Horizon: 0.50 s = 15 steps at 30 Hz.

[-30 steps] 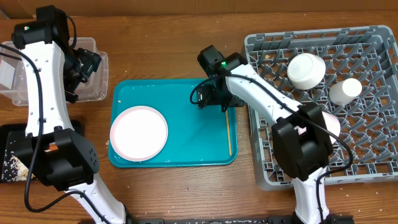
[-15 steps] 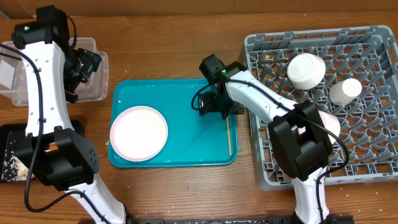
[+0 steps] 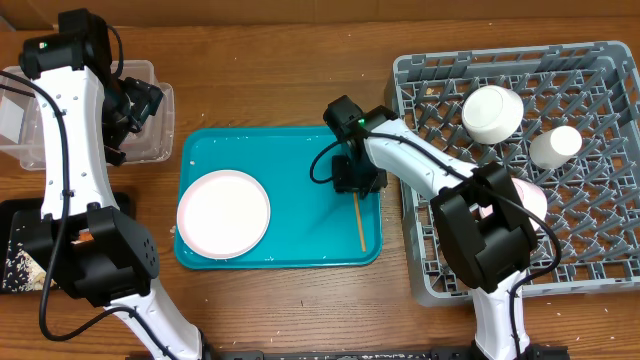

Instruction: Sort waste into correct bins and load items into the dishwasher

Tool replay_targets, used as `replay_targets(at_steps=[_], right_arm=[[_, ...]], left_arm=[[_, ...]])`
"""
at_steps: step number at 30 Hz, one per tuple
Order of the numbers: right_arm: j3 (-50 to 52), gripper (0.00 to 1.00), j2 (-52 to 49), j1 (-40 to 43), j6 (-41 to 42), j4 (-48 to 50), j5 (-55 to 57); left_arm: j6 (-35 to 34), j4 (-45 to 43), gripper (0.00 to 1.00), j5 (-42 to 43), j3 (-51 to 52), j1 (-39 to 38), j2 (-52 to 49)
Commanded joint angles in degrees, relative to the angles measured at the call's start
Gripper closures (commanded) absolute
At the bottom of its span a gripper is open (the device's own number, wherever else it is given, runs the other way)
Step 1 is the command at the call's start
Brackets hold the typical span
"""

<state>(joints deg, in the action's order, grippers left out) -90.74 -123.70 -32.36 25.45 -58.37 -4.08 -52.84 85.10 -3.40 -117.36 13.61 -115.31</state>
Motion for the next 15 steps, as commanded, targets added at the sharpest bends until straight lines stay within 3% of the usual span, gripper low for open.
replay_targets(at_steps=[1, 3, 9, 15], right_arm=[[1.53, 0.85, -0.63, -1.2, 0.59, 0.11, -0.74], [1.36, 0.96, -0.61, -1.29, 1.86, -0.44, -0.76], [-2.38, 0.96, -0.52, -0.92, 2.21, -4.15, -2.32], [-13.68, 0.96, 2.08, 1.05, -4.81, -14.25, -5.86]], left_arm=[[-1.2, 0.11, 0.0, 0.0, 0.31, -0.13, 1.7], [-1.2, 0.11, 0.0, 0.0, 0.31, -0.13, 1.7], [-1.2, 0.09, 0.0, 0.0, 0.31, -0.13, 1.7], [-1.2, 0.09, 0.0, 0.0, 0.31, -0.13, 1.7]])
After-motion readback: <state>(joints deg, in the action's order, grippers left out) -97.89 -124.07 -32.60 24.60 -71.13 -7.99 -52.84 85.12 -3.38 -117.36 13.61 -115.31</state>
